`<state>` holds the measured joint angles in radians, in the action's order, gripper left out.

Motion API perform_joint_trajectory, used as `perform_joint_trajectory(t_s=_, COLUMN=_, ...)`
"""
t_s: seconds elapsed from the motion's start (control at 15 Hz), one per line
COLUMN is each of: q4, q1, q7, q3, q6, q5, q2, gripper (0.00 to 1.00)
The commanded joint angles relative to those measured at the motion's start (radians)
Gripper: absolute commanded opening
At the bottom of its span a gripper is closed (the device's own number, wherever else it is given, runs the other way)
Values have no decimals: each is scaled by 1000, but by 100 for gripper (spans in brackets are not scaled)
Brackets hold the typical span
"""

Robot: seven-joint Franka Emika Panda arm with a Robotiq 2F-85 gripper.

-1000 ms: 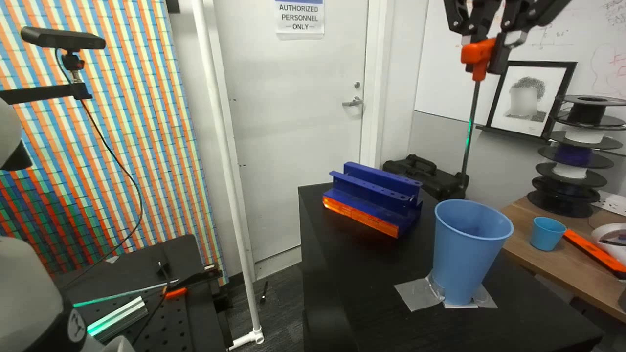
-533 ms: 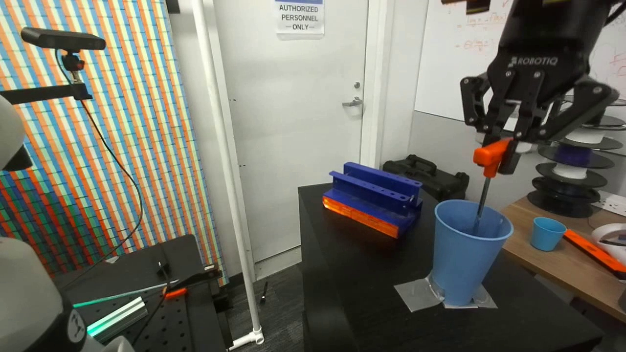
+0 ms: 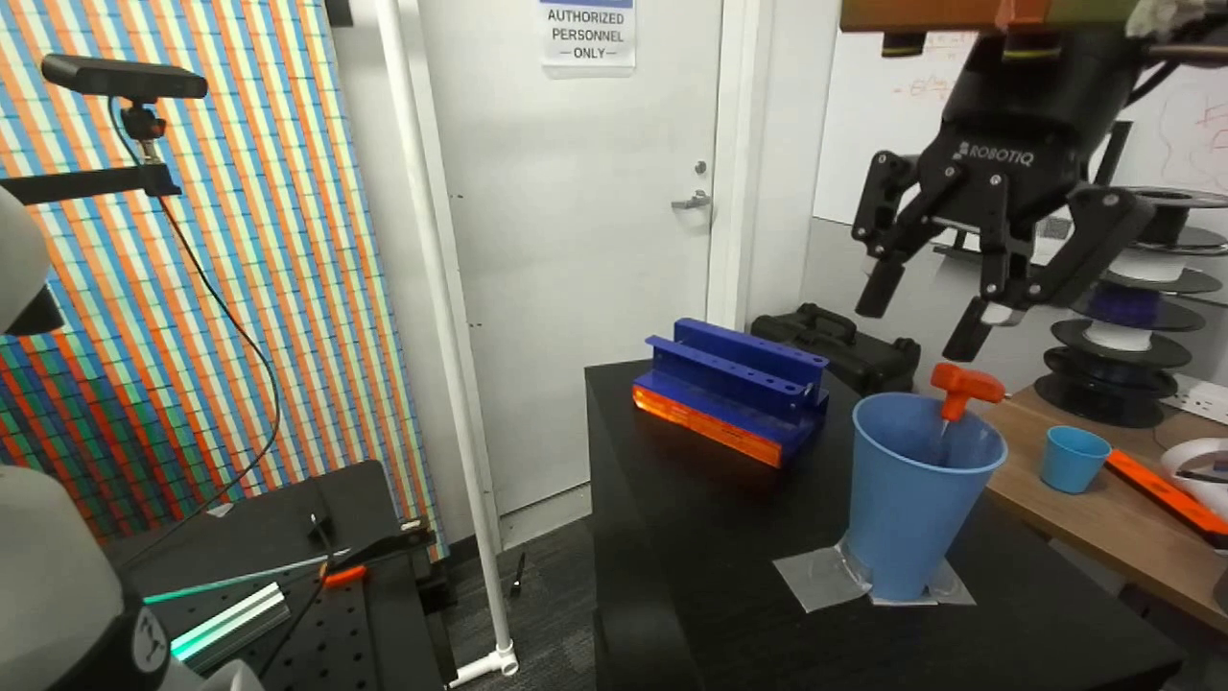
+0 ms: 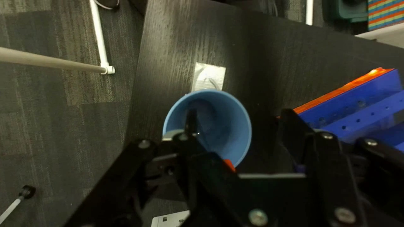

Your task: Put the orange object inside the cup

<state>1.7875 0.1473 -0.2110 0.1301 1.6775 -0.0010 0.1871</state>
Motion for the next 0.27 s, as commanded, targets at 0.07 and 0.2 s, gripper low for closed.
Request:
perform_joint_trajectory(t_s=0.07, q4=1, q1=5, q7=0, q3=-3, q6=-12, q5=3, q2=-21, gripper=81)
perform_joint_trajectory(t_s=0.2, q4=1, q1=5, q7=0, q3=-4, q6=-8, q5=3, q2=-6, gripper=91)
